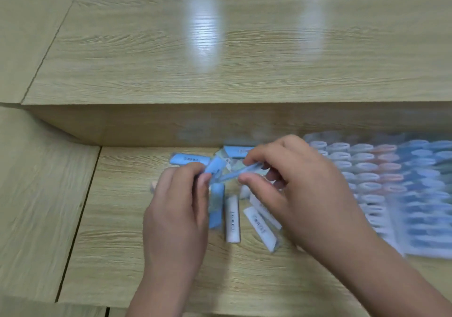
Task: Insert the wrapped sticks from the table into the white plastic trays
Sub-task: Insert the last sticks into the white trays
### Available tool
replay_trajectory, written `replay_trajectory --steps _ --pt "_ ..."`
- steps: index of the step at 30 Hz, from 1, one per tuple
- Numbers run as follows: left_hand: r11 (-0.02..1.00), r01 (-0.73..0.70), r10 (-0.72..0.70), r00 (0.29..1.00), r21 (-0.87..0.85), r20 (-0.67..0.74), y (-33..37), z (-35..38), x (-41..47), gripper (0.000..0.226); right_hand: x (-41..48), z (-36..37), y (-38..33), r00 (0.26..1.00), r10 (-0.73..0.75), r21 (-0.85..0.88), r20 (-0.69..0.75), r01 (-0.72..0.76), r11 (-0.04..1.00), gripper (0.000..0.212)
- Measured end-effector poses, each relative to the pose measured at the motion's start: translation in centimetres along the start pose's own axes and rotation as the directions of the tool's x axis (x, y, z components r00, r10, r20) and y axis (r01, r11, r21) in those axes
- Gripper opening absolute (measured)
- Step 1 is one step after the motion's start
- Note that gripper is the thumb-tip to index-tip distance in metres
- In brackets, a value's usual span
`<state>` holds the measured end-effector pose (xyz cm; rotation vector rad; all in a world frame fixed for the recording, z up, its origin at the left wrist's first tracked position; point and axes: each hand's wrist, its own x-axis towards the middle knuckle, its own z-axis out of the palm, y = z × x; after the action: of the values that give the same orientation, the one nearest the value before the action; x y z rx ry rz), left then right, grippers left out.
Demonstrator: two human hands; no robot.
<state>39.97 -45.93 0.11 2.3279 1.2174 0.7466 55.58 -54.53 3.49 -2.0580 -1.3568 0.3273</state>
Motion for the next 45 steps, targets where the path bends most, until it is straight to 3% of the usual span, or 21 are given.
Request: replay_trajectory --steps 4,10,15,19,24,29,37,45 --pt "0.985 -0.076 0.089 0.993 -0.153 0.077 3.7 0.3 1.5 0.013 -1.5 -4.4 2.9 0.987 0.009 -0.03 -0.162 -0.014 0.999 0.02" --pt "0.938 -0.064 0.144 0.966 -0.341 0.216 9.5 2.6 2.1 0.031 -4.8 -9.8 7.8 0.936 0.15 0.035 -0.317 -0.146 0.989 0.004" --pt "0.896 -0.064 0.183 0.955 -0.439 0.234 14.1 5.0 1.6 0.044 -7.8 -14.3 12.0 0.869 0.235 0.071 -0.434 -0.227 0.971 0.02" --pt "0.829 0.017 0.119 0.971 -0.558 0.206 17.2 7.2 1.2 0.032 -9.9 -16.6 14.4 0.831 0.261 0.093 -0.492 -0.247 0.964 0.022" --pt "0.835 -0.016 0.176 0.955 -0.55 0.24 19.5 8.6 -0.1 0.019 -11.7 -17.2 15.9 0.801 0.297 0.178 -0.521 -0.238 0.955 0.023" --pt "0.855 -0.088 0.193 0.969 -0.511 0.156 21.0 9.6 -0.5 0.019 -11.9 -16.6 16.6 0.798 0.32 0.232 -0.51 -0.231 0.945 0.02" --pt "0.873 -0.386 0.432 0.895 -0.297 0.107 22.9 12.7 0.6 0.014 -10.2 -14.7 18.5 0.876 0.174 -0.017 -0.451 -0.203 0.979 0.015" --pt "0.861 -0.452 0.486 0.866 -0.232 0.117 22.2 14.8 0.2 0.012 -9.6 -14.3 19.3 0.914 0.1 -0.091 -0.392 -0.147 0.985 0.012"
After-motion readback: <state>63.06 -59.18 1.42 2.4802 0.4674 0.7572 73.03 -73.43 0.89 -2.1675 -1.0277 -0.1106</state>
